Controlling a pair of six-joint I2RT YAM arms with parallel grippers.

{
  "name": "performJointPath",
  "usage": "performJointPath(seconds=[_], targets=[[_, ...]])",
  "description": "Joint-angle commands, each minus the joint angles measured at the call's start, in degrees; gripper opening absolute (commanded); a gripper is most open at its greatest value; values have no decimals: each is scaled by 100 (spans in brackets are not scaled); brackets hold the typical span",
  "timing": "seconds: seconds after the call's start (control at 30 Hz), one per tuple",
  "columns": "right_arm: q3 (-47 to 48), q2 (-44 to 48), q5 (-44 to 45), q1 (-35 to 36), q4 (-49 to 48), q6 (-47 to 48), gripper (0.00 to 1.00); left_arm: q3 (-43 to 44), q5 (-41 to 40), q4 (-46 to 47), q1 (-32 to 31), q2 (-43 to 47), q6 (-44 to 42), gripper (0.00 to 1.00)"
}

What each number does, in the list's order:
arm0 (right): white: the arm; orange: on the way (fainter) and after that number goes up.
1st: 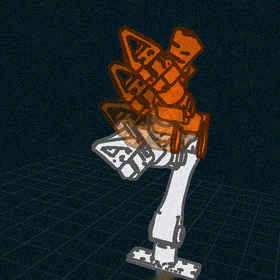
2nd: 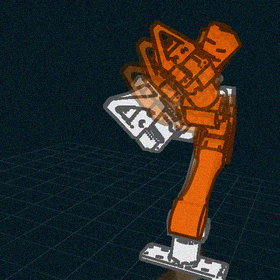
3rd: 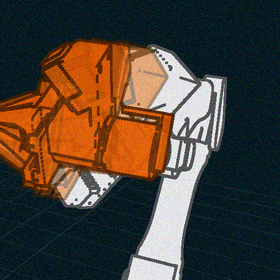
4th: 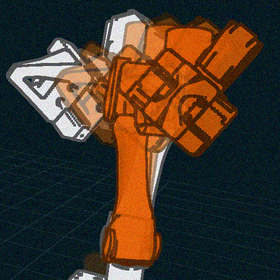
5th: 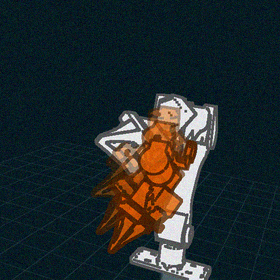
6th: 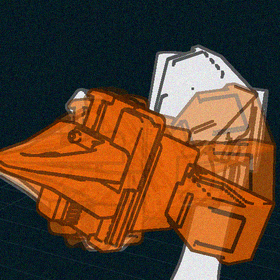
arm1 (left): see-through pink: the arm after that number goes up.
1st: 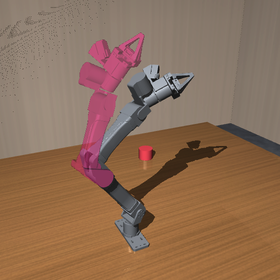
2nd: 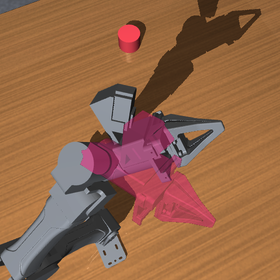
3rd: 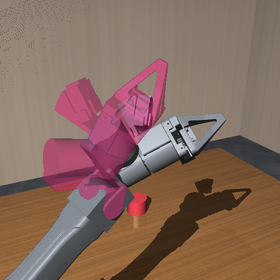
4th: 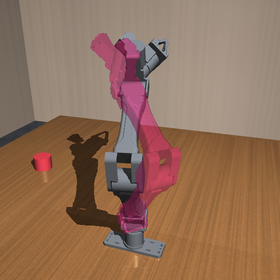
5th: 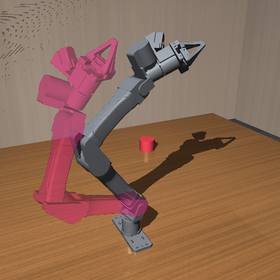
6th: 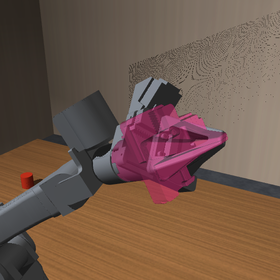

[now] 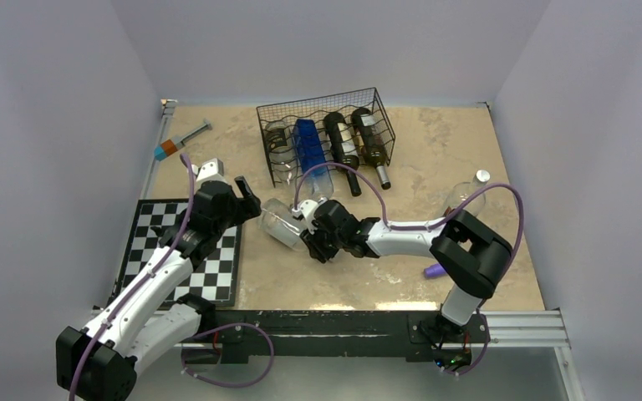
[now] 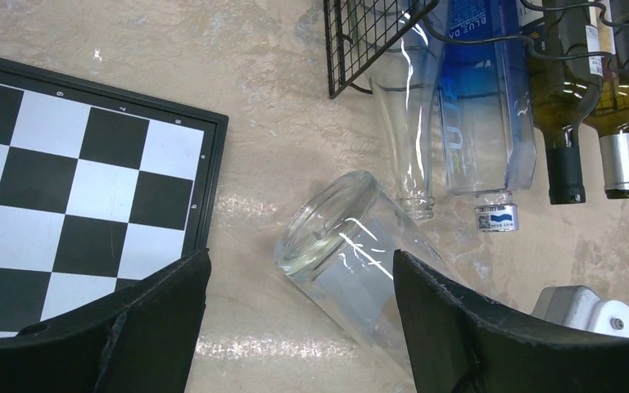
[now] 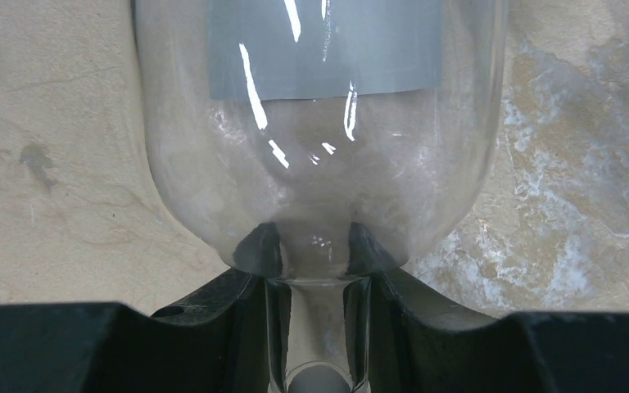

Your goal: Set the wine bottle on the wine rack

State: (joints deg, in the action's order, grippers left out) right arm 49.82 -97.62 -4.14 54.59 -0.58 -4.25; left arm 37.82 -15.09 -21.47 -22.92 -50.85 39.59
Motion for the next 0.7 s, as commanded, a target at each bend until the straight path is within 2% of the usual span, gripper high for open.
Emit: performJointPath(seconds=[0.0, 0.07, 0.1, 0.3, 0.67], targets=[[128, -197, 255, -27, -210, 16, 13, 66, 59, 248, -4, 71, -123, 85], [137, -215, 271, -27, -225, 29, 1, 59, 52, 249, -7, 82, -127, 86], [146, -213, 273, -27, -219, 43, 0, 61, 48, 249, -4, 88, -127, 86], [164, 171, 202, -2, -38, 231, 0, 58, -64, 229, -8, 141, -122, 85], [131, 1825, -84, 9, 966, 130, 0, 103, -566, 136, -5, 311, -69, 85]])
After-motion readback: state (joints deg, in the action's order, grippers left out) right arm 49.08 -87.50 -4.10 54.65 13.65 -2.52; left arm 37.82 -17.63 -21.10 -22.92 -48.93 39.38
